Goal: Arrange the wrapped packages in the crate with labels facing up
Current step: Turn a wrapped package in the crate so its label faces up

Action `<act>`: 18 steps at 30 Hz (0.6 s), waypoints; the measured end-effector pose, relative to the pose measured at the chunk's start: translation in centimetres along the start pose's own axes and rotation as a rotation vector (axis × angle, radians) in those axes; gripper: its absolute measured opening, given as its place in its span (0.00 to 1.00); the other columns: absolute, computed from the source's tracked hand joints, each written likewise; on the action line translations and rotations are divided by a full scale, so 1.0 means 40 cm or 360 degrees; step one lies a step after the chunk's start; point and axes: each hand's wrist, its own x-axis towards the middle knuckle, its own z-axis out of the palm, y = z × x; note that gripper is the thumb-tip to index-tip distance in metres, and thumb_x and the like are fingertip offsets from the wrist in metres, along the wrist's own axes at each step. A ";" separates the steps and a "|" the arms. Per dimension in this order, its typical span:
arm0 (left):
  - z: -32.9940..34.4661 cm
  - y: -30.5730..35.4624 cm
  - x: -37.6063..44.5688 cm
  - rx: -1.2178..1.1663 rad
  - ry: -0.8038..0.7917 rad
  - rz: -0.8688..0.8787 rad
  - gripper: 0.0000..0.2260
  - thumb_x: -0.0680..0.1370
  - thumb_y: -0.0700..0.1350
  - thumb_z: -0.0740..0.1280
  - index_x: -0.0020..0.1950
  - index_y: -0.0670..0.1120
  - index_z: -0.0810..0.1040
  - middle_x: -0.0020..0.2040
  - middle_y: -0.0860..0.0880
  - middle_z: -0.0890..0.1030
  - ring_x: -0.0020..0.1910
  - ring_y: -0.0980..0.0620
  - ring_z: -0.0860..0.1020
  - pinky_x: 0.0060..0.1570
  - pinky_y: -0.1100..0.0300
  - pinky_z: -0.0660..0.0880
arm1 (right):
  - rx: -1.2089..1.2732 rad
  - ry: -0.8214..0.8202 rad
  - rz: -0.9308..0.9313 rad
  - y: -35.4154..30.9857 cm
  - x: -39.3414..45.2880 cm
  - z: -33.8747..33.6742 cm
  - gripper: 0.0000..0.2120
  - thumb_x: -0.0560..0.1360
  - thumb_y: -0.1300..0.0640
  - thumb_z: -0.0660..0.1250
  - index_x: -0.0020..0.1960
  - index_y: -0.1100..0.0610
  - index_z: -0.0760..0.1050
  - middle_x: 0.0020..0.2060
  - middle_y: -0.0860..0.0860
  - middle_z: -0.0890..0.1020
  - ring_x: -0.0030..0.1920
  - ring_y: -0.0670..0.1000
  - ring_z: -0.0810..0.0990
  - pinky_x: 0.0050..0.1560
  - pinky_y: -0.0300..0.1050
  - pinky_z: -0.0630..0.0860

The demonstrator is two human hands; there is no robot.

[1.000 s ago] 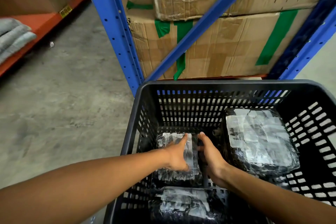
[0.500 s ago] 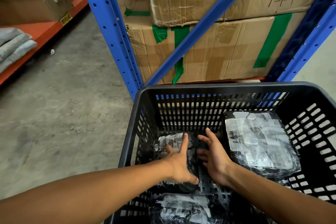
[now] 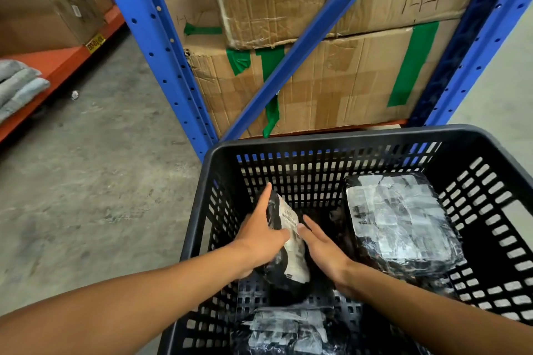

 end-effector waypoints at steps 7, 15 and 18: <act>-0.022 -0.005 0.048 -0.0141 -0.0084 -0.0090 0.46 0.73 0.39 0.70 0.79 0.69 0.50 0.72 0.47 0.73 0.59 0.48 0.81 0.58 0.49 0.81 | -0.0023 -0.0007 0.0006 0.020 0.000 -0.009 0.31 0.81 0.45 0.61 0.80 0.44 0.53 0.68 0.49 0.76 0.60 0.48 0.79 0.53 0.36 0.78; 0.024 -0.060 0.094 0.0390 -0.0148 -0.0430 0.45 0.76 0.34 0.63 0.80 0.69 0.45 0.81 0.38 0.54 0.70 0.41 0.71 0.47 0.60 0.79 | -0.0578 0.0156 -0.0114 0.056 -0.018 0.016 0.29 0.83 0.52 0.57 0.80 0.43 0.50 0.72 0.54 0.67 0.69 0.54 0.71 0.70 0.44 0.65; 0.042 -0.083 0.103 0.0452 -0.0200 -0.0463 0.45 0.76 0.34 0.62 0.79 0.69 0.44 0.81 0.40 0.56 0.69 0.41 0.72 0.63 0.51 0.77 | -0.0723 0.0183 -0.0054 0.072 -0.021 0.015 0.29 0.83 0.56 0.56 0.80 0.43 0.50 0.72 0.56 0.64 0.70 0.55 0.70 0.74 0.49 0.63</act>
